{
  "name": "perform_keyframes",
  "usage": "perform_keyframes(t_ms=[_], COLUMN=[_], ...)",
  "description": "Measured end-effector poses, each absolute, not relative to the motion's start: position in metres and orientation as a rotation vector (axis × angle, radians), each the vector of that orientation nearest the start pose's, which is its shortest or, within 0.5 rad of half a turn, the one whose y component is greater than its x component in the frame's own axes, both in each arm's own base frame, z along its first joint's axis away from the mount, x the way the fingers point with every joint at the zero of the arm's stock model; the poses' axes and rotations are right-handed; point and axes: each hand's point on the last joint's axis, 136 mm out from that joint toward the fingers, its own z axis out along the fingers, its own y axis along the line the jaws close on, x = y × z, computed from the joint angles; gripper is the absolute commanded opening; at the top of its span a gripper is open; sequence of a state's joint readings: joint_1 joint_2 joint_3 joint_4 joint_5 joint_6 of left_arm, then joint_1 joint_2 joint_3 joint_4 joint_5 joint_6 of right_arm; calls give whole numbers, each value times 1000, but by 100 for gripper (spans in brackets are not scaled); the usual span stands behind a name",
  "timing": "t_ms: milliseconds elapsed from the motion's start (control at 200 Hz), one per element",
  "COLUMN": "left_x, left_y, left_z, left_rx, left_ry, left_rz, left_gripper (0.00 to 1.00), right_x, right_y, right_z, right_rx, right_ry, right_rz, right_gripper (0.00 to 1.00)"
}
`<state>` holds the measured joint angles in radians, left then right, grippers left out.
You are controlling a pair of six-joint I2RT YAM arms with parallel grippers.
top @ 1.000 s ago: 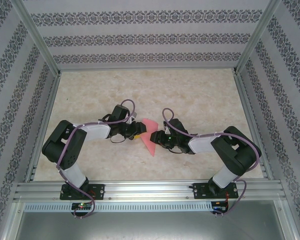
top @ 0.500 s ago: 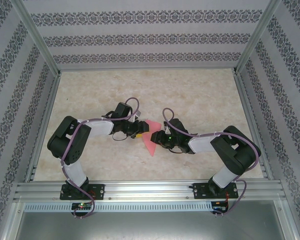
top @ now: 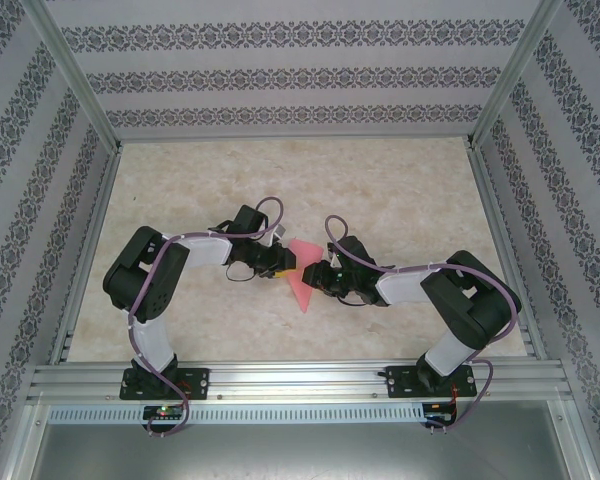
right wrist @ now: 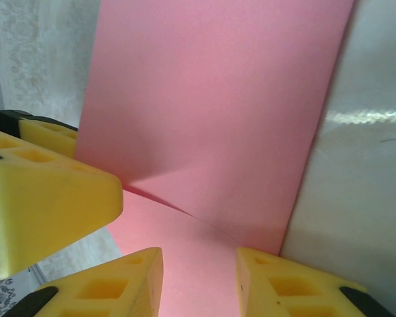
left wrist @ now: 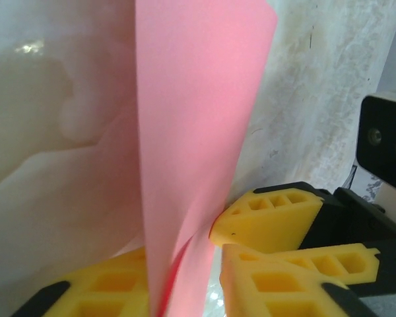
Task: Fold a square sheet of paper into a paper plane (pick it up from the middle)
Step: Fold the wing for the fifth time at the center of the table.
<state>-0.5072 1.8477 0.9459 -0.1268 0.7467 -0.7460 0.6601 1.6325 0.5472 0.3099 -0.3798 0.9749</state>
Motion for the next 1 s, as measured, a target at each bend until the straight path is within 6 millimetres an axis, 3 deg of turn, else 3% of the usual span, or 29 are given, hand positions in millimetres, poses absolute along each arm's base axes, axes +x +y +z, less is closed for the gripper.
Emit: perform_keyframes(t_ms=[170, 380, 649, 844, 999], left_x=[289, 279, 273, 277, 279], left_y=[-292, -280, -277, -274, -271], left_z=[41, 35, 41, 39, 39], left_rx=[-69, -155, -211, -260, -275], left_ry=[2830, 2823, 2780, 2770, 2763], left_rz=[-1356, -1299, -1217, -1166, -1138], left_gripper=[9, 9, 9, 9, 10], right_x=[254, 255, 256, 262, 251], right_y=[278, 279, 281, 271, 278], right_z=[25, 24, 28, 62, 96], right_rx=[200, 188, 128, 42, -177], right_ry=[2637, 2665, 2655, 2513, 2352], right_rz=[1141, 1127, 1108, 990, 818], right_gripper=[35, 36, 43, 48, 49])
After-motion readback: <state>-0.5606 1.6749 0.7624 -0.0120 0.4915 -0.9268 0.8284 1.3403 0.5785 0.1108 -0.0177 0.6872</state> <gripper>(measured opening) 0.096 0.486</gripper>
